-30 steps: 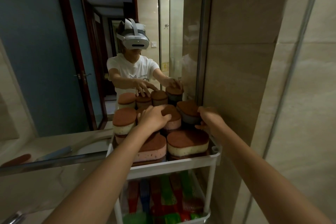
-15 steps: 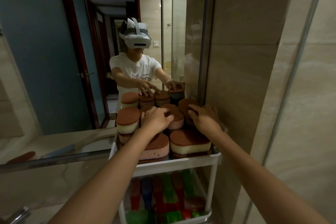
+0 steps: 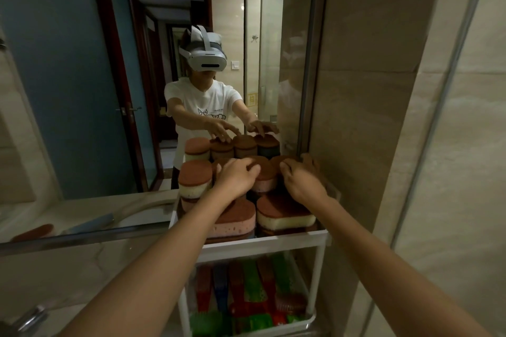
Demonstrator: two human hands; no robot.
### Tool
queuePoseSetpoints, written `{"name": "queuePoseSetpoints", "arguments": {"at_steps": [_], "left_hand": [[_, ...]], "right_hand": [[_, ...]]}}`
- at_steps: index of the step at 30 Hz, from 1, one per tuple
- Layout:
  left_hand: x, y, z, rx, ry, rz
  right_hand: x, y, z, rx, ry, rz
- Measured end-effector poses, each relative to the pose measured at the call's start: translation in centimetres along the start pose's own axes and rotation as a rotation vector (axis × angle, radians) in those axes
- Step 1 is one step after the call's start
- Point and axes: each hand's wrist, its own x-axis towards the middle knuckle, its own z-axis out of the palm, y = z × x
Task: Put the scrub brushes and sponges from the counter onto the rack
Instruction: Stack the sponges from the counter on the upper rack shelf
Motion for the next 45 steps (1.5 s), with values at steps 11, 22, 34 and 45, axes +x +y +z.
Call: {"name": "queuePoseSetpoints", "arguments": {"at_steps": [11,22,34,45], "left_hand": [[-10.9,-9.6,-5.5,-0.335,0.313,-0.143],[-30.8,-34.2,-5.2,-0.434,0.326,-0.753],[-38.1,-54.4,-6.0,-0.132,0.08,-1.02],[-36.1,-60.7,-3.4,-0.122,-0.064,-1.049]], "right_hand": [[-10.2,-12.1,3.3,0.355,0.168,-0.241],[-26.4,-29.3,22.6,0.548,-0.536,-0.211],[-33.1,-38.4,39.8,0.089,-0.923,-0.312],[-32.0,-39.4,45.4,-0.196,-0.852,-0.363]]}}
